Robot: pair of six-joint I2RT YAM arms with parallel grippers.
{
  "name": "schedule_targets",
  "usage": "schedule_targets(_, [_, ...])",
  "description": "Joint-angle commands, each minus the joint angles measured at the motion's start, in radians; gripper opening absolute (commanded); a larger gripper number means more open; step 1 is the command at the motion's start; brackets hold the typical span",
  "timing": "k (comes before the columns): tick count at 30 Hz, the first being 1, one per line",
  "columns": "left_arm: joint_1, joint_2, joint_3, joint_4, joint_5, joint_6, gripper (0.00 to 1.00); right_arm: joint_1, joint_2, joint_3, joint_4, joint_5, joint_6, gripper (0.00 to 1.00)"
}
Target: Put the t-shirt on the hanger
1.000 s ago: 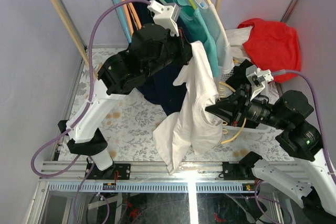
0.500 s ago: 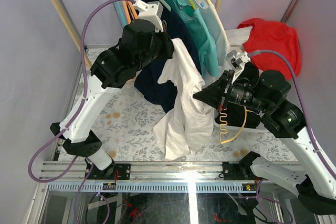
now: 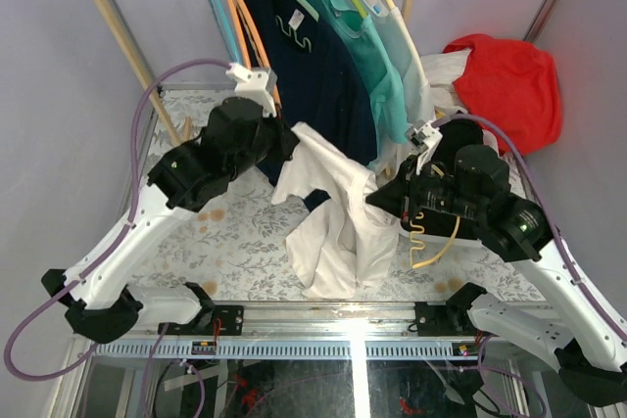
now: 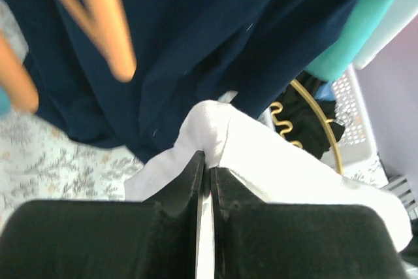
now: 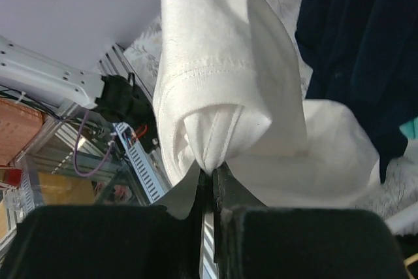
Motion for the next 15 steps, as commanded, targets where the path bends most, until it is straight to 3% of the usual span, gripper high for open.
schedule_targets(1, [0.011, -0.103, -0.218, 0.147, -0.029, -0.071, 0.03, 0.006, 0.008, -0.047, -0.108, 0.034, -0.015, 0.0])
schedule_targets(9, [0.034, -0.055, -0.417, 0.205, -0.161, -0.054, 0.1, 0.006, 0.184, -0.135, -0.078, 0.013, -0.01, 0.0])
schedule_targets(15, [0.095, -0.017, -0.446, 0.247, -0.18, -0.036, 0.35, 0.007, 0.3, -0.143, -0.006, 0.042, -0.005, 0.0])
